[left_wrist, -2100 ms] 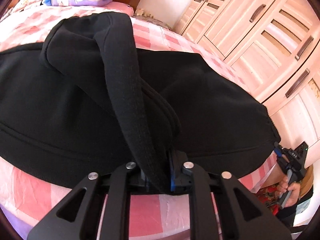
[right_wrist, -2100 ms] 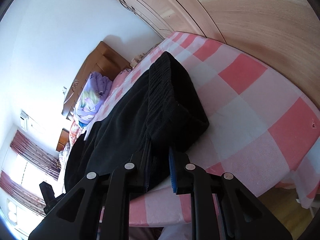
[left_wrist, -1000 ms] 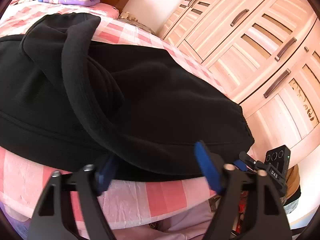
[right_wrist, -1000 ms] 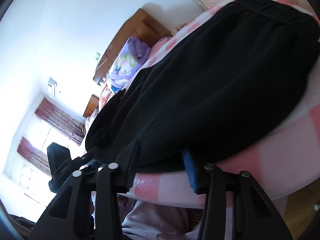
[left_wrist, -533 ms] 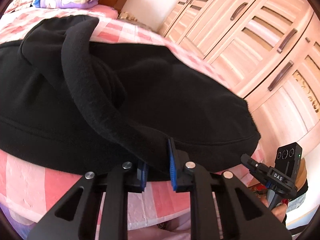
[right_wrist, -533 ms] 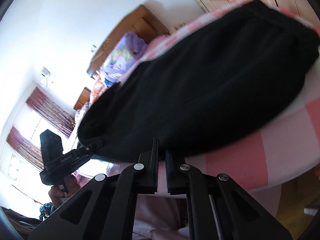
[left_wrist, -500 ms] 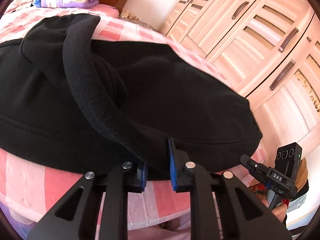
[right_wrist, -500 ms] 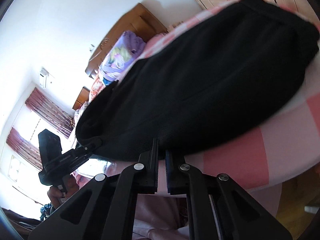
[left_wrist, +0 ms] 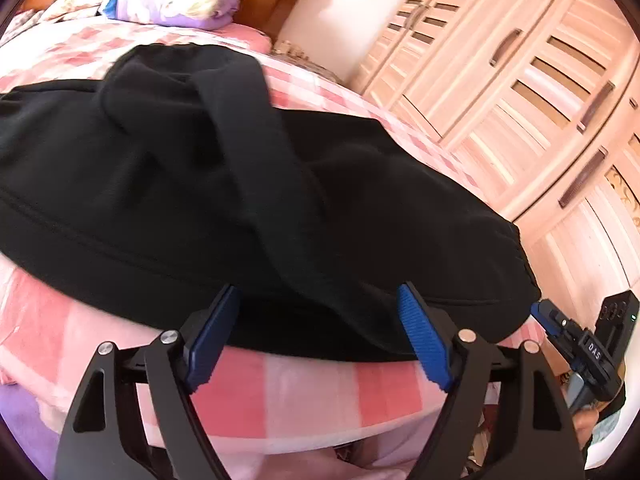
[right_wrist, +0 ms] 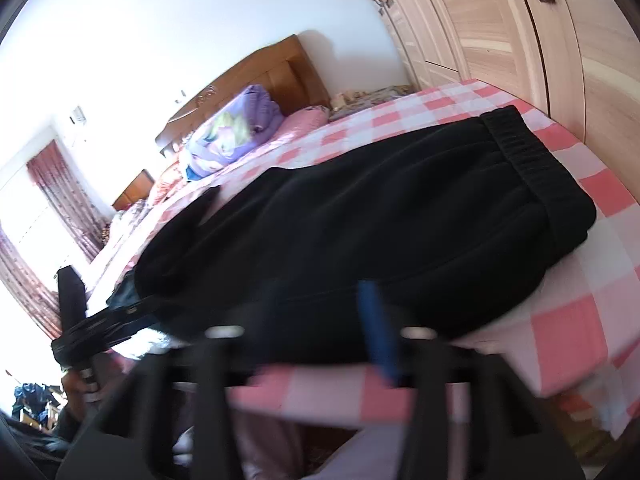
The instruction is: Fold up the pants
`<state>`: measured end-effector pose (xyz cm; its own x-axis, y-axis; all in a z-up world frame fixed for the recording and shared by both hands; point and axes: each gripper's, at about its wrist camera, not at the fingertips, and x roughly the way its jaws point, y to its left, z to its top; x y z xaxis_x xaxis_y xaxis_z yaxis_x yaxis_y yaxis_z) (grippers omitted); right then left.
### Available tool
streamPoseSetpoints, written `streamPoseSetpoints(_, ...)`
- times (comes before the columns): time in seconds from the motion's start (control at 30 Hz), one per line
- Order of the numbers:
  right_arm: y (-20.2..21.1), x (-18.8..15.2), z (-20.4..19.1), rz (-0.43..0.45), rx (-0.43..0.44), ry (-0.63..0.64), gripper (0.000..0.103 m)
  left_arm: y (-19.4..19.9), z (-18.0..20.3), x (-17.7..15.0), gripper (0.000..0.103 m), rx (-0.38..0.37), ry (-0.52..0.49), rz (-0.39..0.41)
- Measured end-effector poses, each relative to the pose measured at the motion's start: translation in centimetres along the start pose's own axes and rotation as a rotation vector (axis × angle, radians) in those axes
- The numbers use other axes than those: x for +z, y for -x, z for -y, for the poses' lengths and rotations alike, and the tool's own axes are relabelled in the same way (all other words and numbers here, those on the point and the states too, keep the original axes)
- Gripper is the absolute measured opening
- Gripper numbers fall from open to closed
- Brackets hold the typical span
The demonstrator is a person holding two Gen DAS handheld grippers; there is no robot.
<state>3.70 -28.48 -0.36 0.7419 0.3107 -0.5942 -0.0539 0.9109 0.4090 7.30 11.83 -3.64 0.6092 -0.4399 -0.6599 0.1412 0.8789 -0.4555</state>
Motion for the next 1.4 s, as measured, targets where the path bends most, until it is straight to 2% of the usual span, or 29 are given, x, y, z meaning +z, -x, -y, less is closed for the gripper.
streamPoseSetpoints(0.07,-2.0,-0.3,0.5,-0.074,-0.042,0.002,0.069,0.7,-0.7,0.1,0.084,0.023,-0.002,0.008)
streamPoseSetpoints(0.17,-1.8,0.0,0.4,-0.089,-0.060,0.043,0.069,2.7,-2.0,0.8,0.089,0.084,-0.010,0.056)
streamPoseSetpoints(0.27,-0.1,1.7,-0.5,-0.028,-0.040,0.047,0.069,4.3,-2.8,2.6,0.093,0.136,-0.015,0.111)
streamPoseSetpoints(0.37,-0.3,3.9,-3.1,0.020,-0.024,0.144,0.071,4.4,-2.2,6.5,0.099,0.168,-0.042,0.125)
streamPoseSetpoints(0.43,-2.4,5.3,-5.1,-0.002,-0.010,0.186,0.072,2.7,-0.4,10.4,0.100,0.242,-0.108,0.110)
streamPoseSetpoints(0.47,-3.9,5.8,-5.8,-0.016,0.000,0.194,0.072,1.6,0.3,11.9,0.101,0.282,-0.137,0.091)
streamPoseSetpoints(0.53,-6.6,6.1,-7.3,-0.067,0.023,0.189,0.072,-1.9,1.6,15.4,0.101,0.364,-0.193,0.002)
streamPoseSetpoints(0.63,-9.2,5.5,-9.5,-0.097,0.063,0.205,0.072,-7.3,2.2,20.0,0.101,0.452,-0.214,-0.099)
streamPoseSetpoints(0.77,-11.8,4.3,-10.9,-0.146,0.061,0.238,0.072,-13.2,1.0,23.3,0.098,0.619,-0.277,-0.211)
streamPoseSetpoints(0.8,-12.3,4.1,-10.9,-0.161,0.060,0.239,0.072,-14.2,0.4,23.4,0.084,0.630,-0.267,-0.241)
streamPoseSetpoints(0.83,-12.5,4.0,-10.8,-0.169,0.058,0.238,0.072,-15.1,-0.7,23.5,0.051,0.624,-0.241,-0.278)
streamPoseSetpoints(0.9,-13.1,4.0,-10.6,-0.178,0.052,0.238,0.072,-15.1,-2.7,23.4,0.009,0.563,-0.180,-0.299)
streamPoseSetpoints(0.97,-13.2,3.9,-10.0,-0.178,0.047,0.229,0.072,-12.3,-3.4,23.1,0.008,0.521,-0.147,-0.192)
streamPoseSetpoints(1.03,-13.6,4.0,-9.3,-0.182,0.041,0.207,0.072,-7.2,-4.2,21.9,0.008,0.500,-0.116,-0.037)
streamPoseSetpoints(1.13,-13.6,3.9,-8.3,-0.175,0.056,0.179,0.072,1.3,-7.8,18.4,0.008,0.416,0.030,0.157)
streamPoseSetpoints(1.17,-13.5,3.9,-8.3,-0.172,0.061,0.175,0.072,4.3,-10.0,16.3,0.008,0.397,0.096,0.212)
streamPoseSetpoints(1.2,-13.5,3.9,-8.3,-0.170,0.061,0.174,0.073,6.3,-12.0,14.5,0.008,0.394,0.152,0.238)
streamPoseSetpoints(1.27,-13.5,3.8,-8.4,-0.169,0.058,0.177,0.074,8.5,-15.7,10.8,0.008,0.406,0.247,0.231)
streamPoseSetpoints(1.33,-13.6,3.8,-8.6,-0.171,0.052,0.183,0.074,8.8,-18.6,8.3,0.008,0.414,0.283,0.186)
streamPoseSetpoints(1.4,-13.5,3.9,-8.9,-0.183,0.036,0.189,0.074,8.3,-20.5,6.6,0.011,0.384,0.309,0.146)
